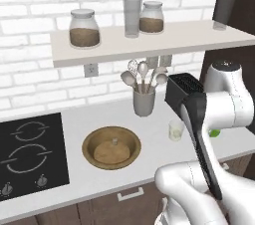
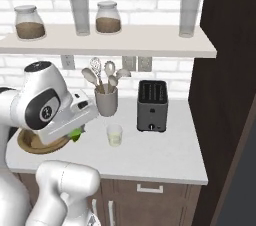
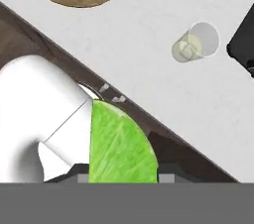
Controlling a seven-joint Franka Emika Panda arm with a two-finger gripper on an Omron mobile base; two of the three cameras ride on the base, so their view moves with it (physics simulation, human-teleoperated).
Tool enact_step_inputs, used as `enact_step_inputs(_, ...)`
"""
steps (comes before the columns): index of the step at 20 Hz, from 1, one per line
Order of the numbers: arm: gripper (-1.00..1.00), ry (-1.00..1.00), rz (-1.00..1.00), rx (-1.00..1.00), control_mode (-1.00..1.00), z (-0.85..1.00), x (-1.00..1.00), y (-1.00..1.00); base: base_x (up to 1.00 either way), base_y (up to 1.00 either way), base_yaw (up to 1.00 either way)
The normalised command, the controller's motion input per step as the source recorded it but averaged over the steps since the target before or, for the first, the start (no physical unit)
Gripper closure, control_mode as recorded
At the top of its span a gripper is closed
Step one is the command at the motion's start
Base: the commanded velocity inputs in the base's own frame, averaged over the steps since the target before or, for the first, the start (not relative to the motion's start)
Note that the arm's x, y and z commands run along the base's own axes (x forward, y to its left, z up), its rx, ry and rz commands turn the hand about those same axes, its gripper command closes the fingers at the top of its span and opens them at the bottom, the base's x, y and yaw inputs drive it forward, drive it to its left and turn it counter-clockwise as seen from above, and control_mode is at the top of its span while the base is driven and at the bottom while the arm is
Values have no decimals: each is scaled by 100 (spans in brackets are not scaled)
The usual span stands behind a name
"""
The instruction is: Grab a lemon wedge from the fridge and one ice cube from the ice bowl, and put them in the glass of lemonade.
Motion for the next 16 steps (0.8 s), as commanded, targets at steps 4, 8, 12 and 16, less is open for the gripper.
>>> enact_step_inputs(4,100,14,33,-34,-100,-21,36,0,0,0,0)
enact_step_inputs(8,100,3,45,-24,-100,-17,21,-7,0,0,0)
enact_step_inputs(12,100,4,57,-26,-100,-21,14,-19,0,0,0)
enact_step_inputs(16,100,11,55,-29,-100,-29,24,-9,0,0,0)
